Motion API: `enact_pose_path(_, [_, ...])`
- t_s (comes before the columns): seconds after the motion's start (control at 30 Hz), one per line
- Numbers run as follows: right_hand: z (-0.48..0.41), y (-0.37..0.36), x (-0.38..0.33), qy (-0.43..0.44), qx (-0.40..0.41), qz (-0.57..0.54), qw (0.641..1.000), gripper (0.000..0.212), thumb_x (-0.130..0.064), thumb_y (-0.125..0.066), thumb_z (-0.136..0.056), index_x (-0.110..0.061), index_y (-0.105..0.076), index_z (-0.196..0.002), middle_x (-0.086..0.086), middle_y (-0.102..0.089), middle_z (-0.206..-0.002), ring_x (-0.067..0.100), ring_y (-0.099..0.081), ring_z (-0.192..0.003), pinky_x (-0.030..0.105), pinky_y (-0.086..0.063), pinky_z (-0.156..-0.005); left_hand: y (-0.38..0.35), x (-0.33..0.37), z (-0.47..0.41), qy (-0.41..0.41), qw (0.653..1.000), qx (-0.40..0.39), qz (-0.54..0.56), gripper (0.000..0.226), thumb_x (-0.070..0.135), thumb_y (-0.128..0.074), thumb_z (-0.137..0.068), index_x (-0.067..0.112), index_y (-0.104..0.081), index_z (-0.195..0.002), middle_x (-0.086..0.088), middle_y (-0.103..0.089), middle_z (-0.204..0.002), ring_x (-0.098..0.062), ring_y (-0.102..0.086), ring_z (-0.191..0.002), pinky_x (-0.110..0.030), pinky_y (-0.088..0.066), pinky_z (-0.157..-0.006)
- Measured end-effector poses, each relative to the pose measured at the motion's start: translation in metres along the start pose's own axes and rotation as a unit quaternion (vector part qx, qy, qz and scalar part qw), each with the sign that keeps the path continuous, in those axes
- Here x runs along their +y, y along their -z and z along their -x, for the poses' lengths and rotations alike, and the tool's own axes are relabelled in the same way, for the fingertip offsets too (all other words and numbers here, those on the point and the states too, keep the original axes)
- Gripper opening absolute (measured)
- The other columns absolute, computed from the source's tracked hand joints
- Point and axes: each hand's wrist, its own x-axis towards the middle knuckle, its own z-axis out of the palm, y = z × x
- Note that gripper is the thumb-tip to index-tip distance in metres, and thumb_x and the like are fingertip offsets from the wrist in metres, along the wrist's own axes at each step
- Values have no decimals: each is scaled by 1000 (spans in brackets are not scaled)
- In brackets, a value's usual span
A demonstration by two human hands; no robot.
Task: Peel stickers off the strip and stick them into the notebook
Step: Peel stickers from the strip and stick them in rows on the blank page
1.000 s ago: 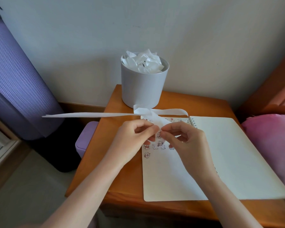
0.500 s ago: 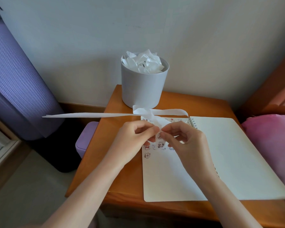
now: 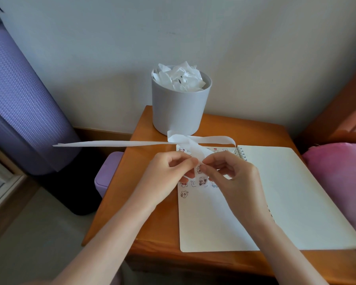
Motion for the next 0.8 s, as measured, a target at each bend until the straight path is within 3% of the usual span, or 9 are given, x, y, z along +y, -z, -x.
enact_pose_path(0.4, [0, 0, 1, -2, 13, -2, 1000, 19, -6, -72, -79, -25, -70, -81, -15, -69, -73, 6, -66, -72, 19, -55, -70, 0, 4, 1, 4, 1000, -9, 25, 14, 25, -59, -90, 30, -68, -79, 9, -69, -70, 0, -66, -72, -10, -52, -63])
enact_pose_path(0.8, [0, 0, 0, 25, -5, 58, 998, 12, -9, -70, -81, -20, -67, -81, -18, -64, -78, 4, -61, -79, 17, -51, -67, -1, 1, 1, 16, 1000, 15, -6, 15, 29, -60, -88, 20, -72, -85, 6, -70, -71, -5, -67, -73, -16, -55, -67])
